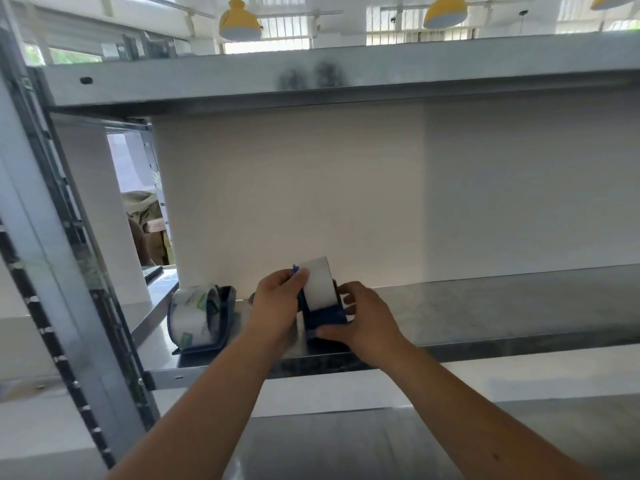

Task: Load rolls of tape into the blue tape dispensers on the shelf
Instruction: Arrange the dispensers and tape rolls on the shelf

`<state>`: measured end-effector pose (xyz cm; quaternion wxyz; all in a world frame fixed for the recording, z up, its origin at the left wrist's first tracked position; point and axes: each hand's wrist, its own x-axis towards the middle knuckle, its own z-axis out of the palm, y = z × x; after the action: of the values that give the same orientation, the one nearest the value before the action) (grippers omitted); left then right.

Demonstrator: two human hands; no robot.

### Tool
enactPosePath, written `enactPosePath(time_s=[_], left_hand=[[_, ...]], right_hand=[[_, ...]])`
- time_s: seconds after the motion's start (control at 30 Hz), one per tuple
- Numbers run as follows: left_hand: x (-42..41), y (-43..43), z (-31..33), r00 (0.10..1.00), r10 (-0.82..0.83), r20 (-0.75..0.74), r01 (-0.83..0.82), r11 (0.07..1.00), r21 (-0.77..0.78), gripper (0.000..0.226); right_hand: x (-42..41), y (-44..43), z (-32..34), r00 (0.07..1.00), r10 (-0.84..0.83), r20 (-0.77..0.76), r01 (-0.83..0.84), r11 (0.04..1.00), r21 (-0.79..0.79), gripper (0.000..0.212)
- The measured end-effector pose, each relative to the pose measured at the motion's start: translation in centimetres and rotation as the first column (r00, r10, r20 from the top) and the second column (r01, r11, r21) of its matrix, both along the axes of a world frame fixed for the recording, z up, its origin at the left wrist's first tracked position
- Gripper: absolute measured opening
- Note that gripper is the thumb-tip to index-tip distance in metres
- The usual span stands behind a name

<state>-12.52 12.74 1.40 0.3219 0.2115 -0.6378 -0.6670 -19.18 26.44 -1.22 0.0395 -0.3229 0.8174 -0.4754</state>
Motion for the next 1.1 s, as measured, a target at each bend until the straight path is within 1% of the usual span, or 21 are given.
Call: enactPosePath(time_s=[0.1, 0.2, 0.23, 0.27, 0.33, 0.4, 0.47, 0.53, 0.57, 0.67, 0.7, 0.73, 0.8, 0.83, 0.87, 0.9, 0.93, 0.97, 1.0, 1.07, 1.1], left_hand=[[-1.5, -1.2, 2.2, 0.999, -0.02, -0.025, 0.021, 0.999, 0.042, 0.021], [-3.1, -2.9, 5.0, 0.998, -0.031, -0.052, 0.04, 0.981, 0.192, 0.02], [-3.5, -3.3, 5.6, 0.997, -0.058, -0.056, 0.069, 0.973, 0.222, 0.018], [-3.7, -3.5, 5.9, 0.996, -0.085, -0.038, 0.092, 0.971, 0.219, 0.018], [-4.0, -3.5, 5.4, 0.994, -0.107, 0.026, 0.1, 0.979, 0.178, 0.023], [-3.8, -3.1, 4.5, 0.991, -0.118, 0.062, 0.107, 0.981, 0.164, 0.031], [-3.6, -3.0, 3.8, 0.989, -0.137, 0.048, 0.128, 0.979, 0.16, 0.038], [-3.6, -3.2, 3.6, 0.992, -0.123, 0.031, 0.117, 0.981, 0.154, 0.041], [-3.6, -3.4, 3.5, 0.994, -0.107, 0.033, 0.101, 0.984, 0.144, 0.041], [-3.7, -3.4, 3.6, 0.996, -0.051, 0.074, 0.047, 0.997, 0.058, 0.032], [-3.7, -3.4, 3.6, 0.996, -0.031, 0.084, 0.028, 0.999, 0.038, 0.032], [-3.8, -3.3, 3.6, 0.996, -0.011, 0.093, 0.009, 1.0, 0.019, 0.032], [-3.7, -3.3, 3.7, 0.995, 0.012, 0.104, -0.009, 1.0, -0.024, 0.03], [-3.7, -3.3, 3.7, 0.994, 0.015, 0.104, -0.01, 0.999, -0.049, 0.029], [-3.7, -3.3, 3.7, 0.994, 0.02, 0.106, -0.012, 0.997, -0.078, 0.029], [-3.7, -3.4, 3.7, 0.993, 0.032, 0.112, -0.02, 0.994, -0.108, 0.03], [-3.6, -3.4, 3.6, 0.992, 0.047, 0.118, -0.031, 0.99, -0.137, 0.032], [-3.5, -3.4, 3.5, 0.99, 0.058, 0.126, -0.037, 0.986, -0.161, 0.033], [-3.4, -3.5, 3.5, 0.99, 0.061, 0.128, -0.038, 0.983, -0.178, 0.034], [-3.3, -3.5, 3.5, 0.99, 0.057, 0.131, -0.03, 0.979, -0.2, 0.038], [-3.2, -3.5, 3.6, 0.989, 0.057, 0.138, -0.027, 0.978, -0.208, 0.04]], right_hand=[[-0.3, 0.1, -0.8, 0.999, 0.025, 0.025, -0.026, 0.999, 0.038, 0.083], [-0.5, -0.1, -1.0, 0.996, 0.022, -0.081, -0.008, 0.987, 0.16, 0.077], [-0.4, -0.2, -0.8, 0.997, 0.006, -0.078, 0.007, 0.986, 0.166, 0.076], [-0.3, -0.4, -0.4, 0.999, -0.017, -0.048, 0.024, 0.991, 0.134, 0.076], [-0.4, -1.0, 0.9, 0.998, -0.061, 0.008, 0.061, 0.998, -0.015, 0.07], [-1.2, -1.7, 2.4, 0.998, -0.07, 0.001, 0.069, 0.983, -0.17, 0.056], [-2.2, -2.4, 3.7, 0.999, -0.046, 0.013, 0.047, 0.954, -0.295, 0.034], [-3.0, -2.4, 4.3, 0.998, -0.048, 0.036, 0.058, 0.935, -0.35, 0.015], [-3.4, -2.3, 4.4, 0.997, -0.047, 0.059, 0.065, 0.931, -0.358, 0.01], [-3.9, -1.7, 4.6, 0.986, -0.077, 0.149, 0.13, 0.912, -0.389, 0.008], [-4.2, -1.4, 4.5, 0.984, -0.124, 0.128, 0.166, 0.905, -0.391, 0.009], [-4.3, -1.0, 4.2, 0.981, -0.186, 0.061, 0.196, 0.907, -0.374, 0.011], [-4.4, 0.1, 3.3, 0.949, -0.254, -0.188, 0.2, 0.944, -0.264, 0.018], [-4.6, 0.7, 2.6, 0.903, -0.243, -0.354, 0.193, 0.966, -0.171, 0.022], [-4.7, 1.1, 1.9, 0.834, -0.204, -0.513, 0.204, 0.977, -0.056, 0.024], [-4.9, 1.5, 1.2, 0.768, -0.144, -0.624, 0.233, 0.97, 0.063, 0.025], [-4.9, 1.9, 0.6, 0.729, -0.08, -0.68, 0.262, 0.95, 0.168, 0.025], [-4.9, 2.1, 0.0, 0.726, -0.032, -0.687, 0.28, 0.926, 0.253, 0.026], [-4.8, 2.3, -0.4, 0.747, -0.009, -0.665, 0.279, 0.912, 0.302, 0.029], [-4.7, 2.5, -0.7, 0.792, -0.014, -0.611, 0.262, 0.91, 0.32, 0.034], [-4.7, 2.5, -0.6, 0.796, -0.022, -0.605, 0.259, 0.916, 0.308, 0.033]])
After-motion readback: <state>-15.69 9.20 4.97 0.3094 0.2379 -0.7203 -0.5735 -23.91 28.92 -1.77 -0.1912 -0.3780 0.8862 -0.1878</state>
